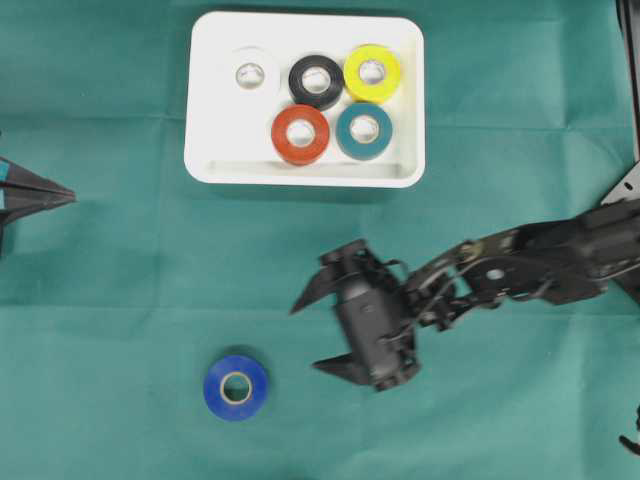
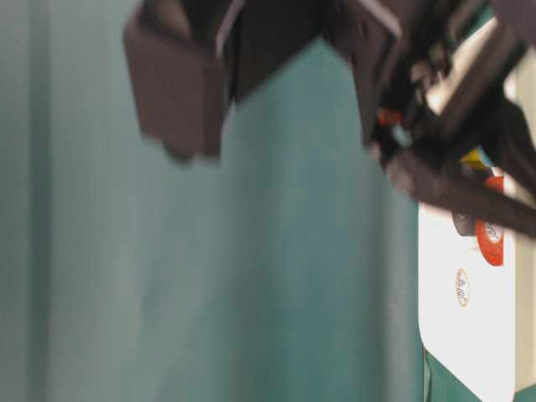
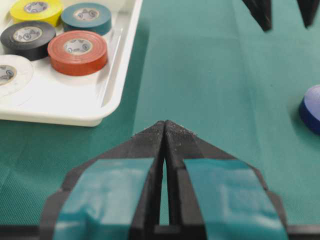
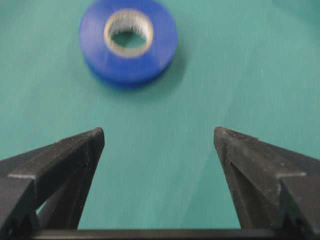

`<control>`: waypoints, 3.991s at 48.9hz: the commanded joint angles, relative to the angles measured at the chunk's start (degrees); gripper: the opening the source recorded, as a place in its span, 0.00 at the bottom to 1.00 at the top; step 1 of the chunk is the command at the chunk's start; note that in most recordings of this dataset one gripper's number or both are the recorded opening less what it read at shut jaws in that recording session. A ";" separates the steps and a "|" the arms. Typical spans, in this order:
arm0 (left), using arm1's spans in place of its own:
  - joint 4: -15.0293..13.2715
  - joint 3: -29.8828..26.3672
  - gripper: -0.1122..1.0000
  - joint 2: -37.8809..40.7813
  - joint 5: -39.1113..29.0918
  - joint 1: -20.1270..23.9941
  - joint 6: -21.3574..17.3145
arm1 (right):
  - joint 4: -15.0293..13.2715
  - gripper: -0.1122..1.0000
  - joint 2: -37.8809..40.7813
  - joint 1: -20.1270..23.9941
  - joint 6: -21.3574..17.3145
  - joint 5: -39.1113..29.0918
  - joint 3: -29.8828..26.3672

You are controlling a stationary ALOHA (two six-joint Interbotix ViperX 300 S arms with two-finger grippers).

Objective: Put the tape into the white case with the right arm.
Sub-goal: 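Move the right gripper over the blue roll and grasp it, then carry the blue roll into the tray's left side and release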

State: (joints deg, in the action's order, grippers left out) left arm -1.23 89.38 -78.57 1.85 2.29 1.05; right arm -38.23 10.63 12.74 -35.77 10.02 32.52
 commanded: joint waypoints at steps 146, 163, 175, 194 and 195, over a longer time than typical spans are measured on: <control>-0.09 -0.44 0.10 0.44 0.35 -0.26 0.70 | 8.44 0.12 16.52 4.57 -10.11 -30.50 -31.03; -0.09 -0.53 0.10 0.44 0.35 -0.26 0.70 | 8.44 0.11 10.63 4.57 -10.11 -37.44 -31.03; -0.09 -0.44 0.10 0.44 0.35 -0.26 0.70 | 8.35 0.11 10.46 3.87 -10.11 -38.76 -30.94; -0.09 -0.44 0.10 0.44 0.35 -0.26 0.70 | 8.00 0.11 9.49 -1.76 -10.20 -39.64 -30.94; -0.09 -0.44 0.10 0.44 0.35 -0.26 0.70 | 8.00 0.11 9.49 -2.37 -10.20 -39.64 -30.94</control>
State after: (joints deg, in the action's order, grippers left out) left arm -1.23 89.56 -78.57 1.85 2.11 1.67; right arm -29.97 23.82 12.30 -45.79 -29.53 2.81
